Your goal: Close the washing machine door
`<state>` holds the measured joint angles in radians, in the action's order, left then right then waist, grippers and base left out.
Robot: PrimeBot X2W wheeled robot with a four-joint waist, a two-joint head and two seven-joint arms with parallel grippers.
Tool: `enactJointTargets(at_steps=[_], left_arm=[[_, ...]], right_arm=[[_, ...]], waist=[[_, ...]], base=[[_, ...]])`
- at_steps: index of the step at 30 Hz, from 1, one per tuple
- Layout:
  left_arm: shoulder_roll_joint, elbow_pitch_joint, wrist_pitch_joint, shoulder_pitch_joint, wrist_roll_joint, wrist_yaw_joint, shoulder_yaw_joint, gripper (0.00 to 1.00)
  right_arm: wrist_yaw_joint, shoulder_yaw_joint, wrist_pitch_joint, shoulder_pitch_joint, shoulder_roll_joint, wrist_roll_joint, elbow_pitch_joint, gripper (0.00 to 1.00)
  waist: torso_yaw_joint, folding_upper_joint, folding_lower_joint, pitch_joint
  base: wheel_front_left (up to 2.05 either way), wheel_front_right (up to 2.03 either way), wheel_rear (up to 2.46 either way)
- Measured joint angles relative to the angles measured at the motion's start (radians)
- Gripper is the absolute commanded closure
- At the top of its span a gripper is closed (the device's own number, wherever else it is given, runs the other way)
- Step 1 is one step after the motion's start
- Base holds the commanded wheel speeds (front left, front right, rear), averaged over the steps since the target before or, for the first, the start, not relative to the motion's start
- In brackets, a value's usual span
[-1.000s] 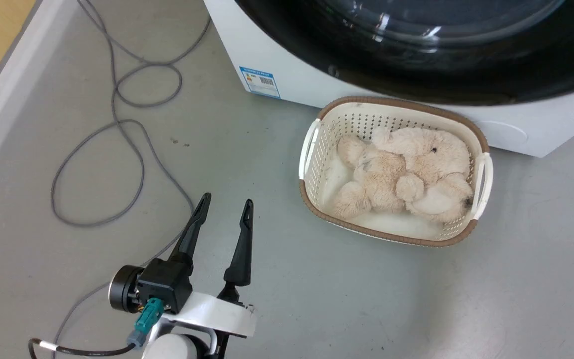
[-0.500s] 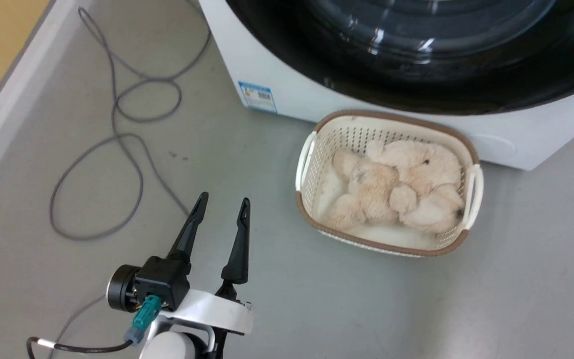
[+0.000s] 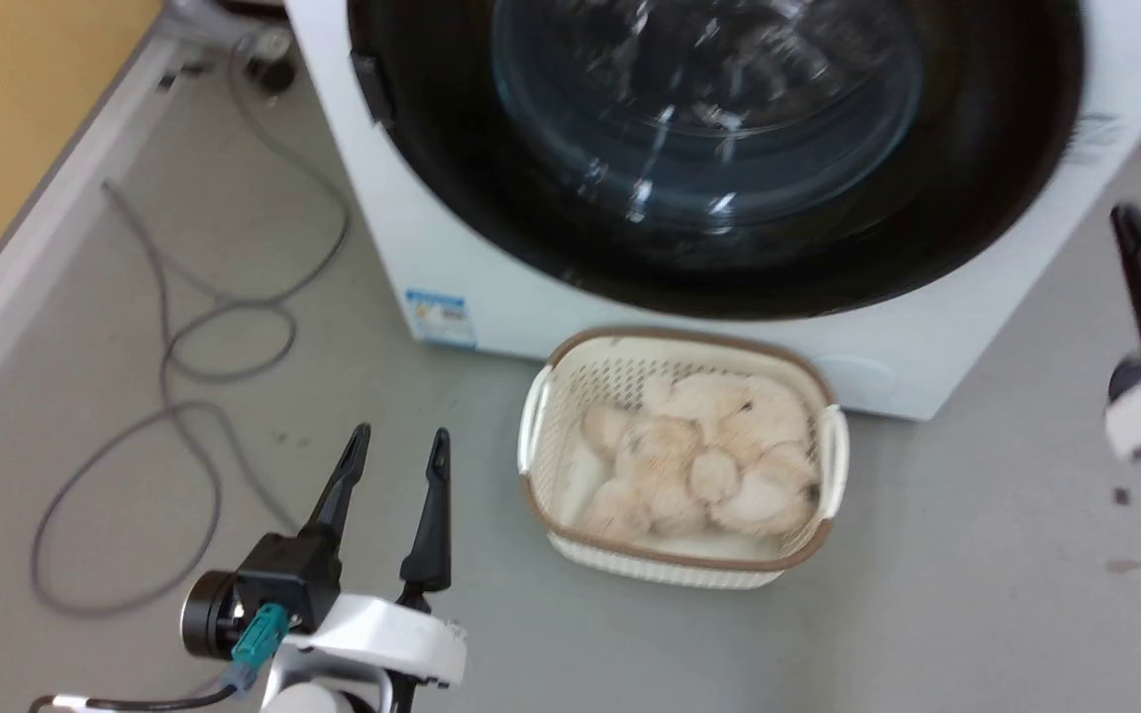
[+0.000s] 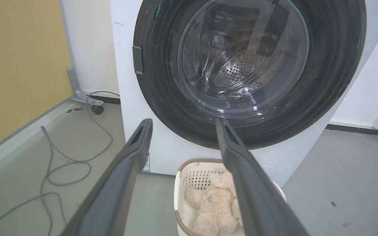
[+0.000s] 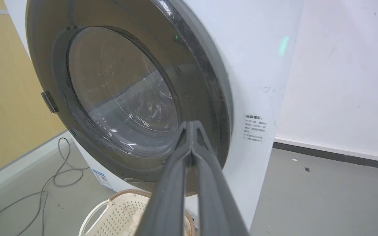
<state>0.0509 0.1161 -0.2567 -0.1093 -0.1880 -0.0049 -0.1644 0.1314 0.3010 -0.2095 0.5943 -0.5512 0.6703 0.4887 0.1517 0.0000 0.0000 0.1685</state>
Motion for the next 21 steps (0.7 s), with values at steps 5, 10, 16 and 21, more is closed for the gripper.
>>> enactJointTargets(at_steps=[5,10,16,21], left_arm=[[0.003,0.015,0.000,0.030,-0.001,-0.006,0.027,0.00],[0.007,0.027,0.000,0.053,-0.009,-0.007,0.045,0.00],[0.008,0.037,0.000,0.073,-0.009,-0.007,0.049,0.00],[0.009,0.044,0.000,0.087,-0.009,-0.007,0.042,0.00]], right_arm=[[0.000,-0.085,-0.028,-0.152,0.044,-0.091,-0.090,1.00],[0.000,-0.219,-0.039,-0.330,0.153,-0.231,-0.217,1.00],[0.000,-0.343,-0.022,-0.528,0.308,-0.369,-0.371,1.00],[0.000,-0.395,0.014,-0.629,0.399,-0.431,-0.462,1.00]], waist=[[-0.049,0.0000,0.0000,-0.061],[-0.093,0.0000,0.0000,-0.111],[-0.121,0.0000,-0.0001,-0.152],[-0.125,0.0000,-0.0001,-0.168]], base=[[0.00,0.00,0.00],[0.00,0.00,0.00],[0.00,0.00,0.00],[0.00,0.00,0.00]])
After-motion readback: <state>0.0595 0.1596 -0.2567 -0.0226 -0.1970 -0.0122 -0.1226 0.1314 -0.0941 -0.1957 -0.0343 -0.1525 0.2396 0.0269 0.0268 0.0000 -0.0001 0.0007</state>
